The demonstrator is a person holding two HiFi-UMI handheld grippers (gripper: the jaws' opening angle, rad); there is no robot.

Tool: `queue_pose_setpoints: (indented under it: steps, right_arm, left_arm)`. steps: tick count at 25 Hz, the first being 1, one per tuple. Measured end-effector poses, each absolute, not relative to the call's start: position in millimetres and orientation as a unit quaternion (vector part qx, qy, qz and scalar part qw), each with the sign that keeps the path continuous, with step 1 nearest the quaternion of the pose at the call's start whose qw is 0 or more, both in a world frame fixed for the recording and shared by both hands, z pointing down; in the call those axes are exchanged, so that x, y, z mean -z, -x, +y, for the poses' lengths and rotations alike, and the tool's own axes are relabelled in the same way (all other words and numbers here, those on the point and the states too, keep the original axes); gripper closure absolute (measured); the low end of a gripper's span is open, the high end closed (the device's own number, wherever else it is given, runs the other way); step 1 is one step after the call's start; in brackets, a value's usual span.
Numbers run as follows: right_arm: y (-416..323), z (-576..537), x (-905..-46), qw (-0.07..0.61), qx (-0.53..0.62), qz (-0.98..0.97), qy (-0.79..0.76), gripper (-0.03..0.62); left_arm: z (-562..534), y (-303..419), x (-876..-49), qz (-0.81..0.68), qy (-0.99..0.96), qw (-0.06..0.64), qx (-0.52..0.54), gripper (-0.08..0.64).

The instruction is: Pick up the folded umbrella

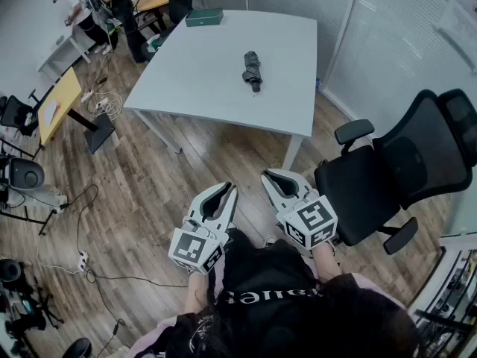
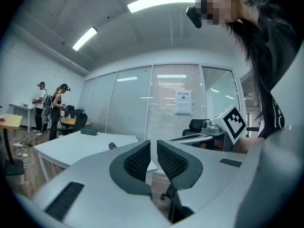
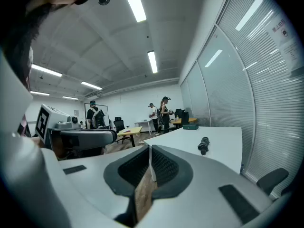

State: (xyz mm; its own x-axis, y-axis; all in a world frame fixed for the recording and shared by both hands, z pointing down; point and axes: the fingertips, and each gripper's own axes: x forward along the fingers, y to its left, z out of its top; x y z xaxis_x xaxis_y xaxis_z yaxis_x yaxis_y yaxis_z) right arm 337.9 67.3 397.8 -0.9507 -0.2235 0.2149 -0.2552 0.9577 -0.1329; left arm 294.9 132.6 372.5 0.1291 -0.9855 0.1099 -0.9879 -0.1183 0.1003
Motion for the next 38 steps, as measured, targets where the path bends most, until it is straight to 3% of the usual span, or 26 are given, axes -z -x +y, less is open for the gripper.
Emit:
queue_pose_setpoints:
  steps: [26, 38]
  right_arm:
    - [-173.6, 81.8, -392.6, 0.102, -0.116, -0.972, -0.177, 0.56]
    - [-138.0, 80.1, -401.6, 0.129, -0.12, -0.969, -0.171, 0.56]
  left_arm:
    - [149.7, -123.2, -365.5, -0.628, -0.775, 0.075, -0.013, 0.502]
    - [152.7, -86.9, -374.9, -0.638, -0.765, 0.092, 0.01, 0.5]
